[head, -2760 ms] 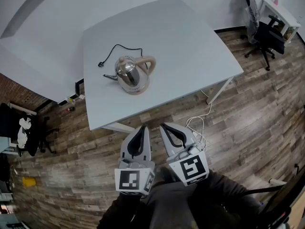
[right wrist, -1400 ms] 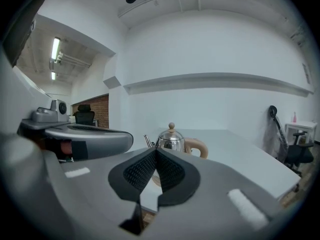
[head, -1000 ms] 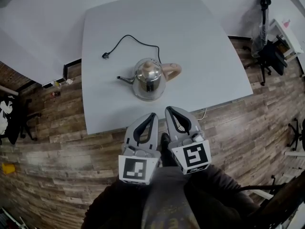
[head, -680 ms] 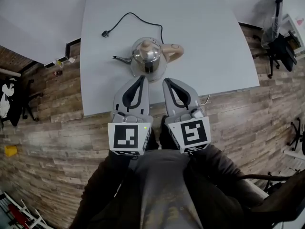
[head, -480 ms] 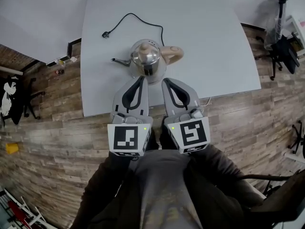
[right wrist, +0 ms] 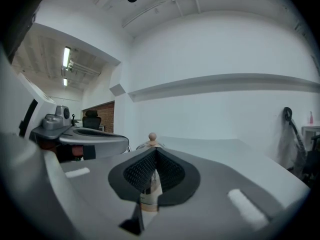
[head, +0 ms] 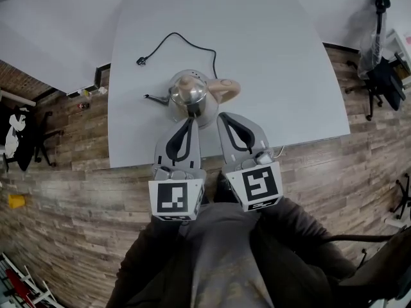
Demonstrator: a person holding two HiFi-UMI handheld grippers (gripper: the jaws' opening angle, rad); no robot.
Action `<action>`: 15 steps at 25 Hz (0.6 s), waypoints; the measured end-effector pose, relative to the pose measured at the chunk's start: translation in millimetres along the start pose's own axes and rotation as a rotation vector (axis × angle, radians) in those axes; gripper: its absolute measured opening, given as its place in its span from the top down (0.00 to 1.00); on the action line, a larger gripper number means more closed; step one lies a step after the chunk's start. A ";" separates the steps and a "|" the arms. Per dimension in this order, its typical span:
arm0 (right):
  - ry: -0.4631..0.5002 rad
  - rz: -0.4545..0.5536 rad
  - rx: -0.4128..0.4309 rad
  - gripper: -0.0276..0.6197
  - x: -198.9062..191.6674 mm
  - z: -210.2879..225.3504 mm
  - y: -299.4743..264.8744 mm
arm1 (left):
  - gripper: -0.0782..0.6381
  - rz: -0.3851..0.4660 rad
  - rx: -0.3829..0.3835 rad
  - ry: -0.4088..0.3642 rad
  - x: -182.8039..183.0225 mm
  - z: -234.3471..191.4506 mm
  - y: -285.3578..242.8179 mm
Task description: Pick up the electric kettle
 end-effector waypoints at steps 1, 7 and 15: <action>0.001 0.005 0.002 0.95 0.5 1.6 -0.1 | 0.89 0.002 0.006 0.000 -0.2 0.5 0.6; 0.017 0.032 -0.008 0.95 9.2 11.6 -7.0 | 0.89 0.034 0.033 -0.009 6.3 -9.3 -0.5; 0.035 0.024 -0.043 0.95 -27.9 15.4 -23.2 | 0.89 0.046 0.046 -0.002 -28.2 -27.4 -8.7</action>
Point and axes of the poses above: the fingertips, and each gripper's own axes: y backward along the fingers, z to its right, x out of its top, the point moved 2 cm from there along y, backward along the fingers, and after that the axes turned 4 degrees about -x, right-handed, at the moved point
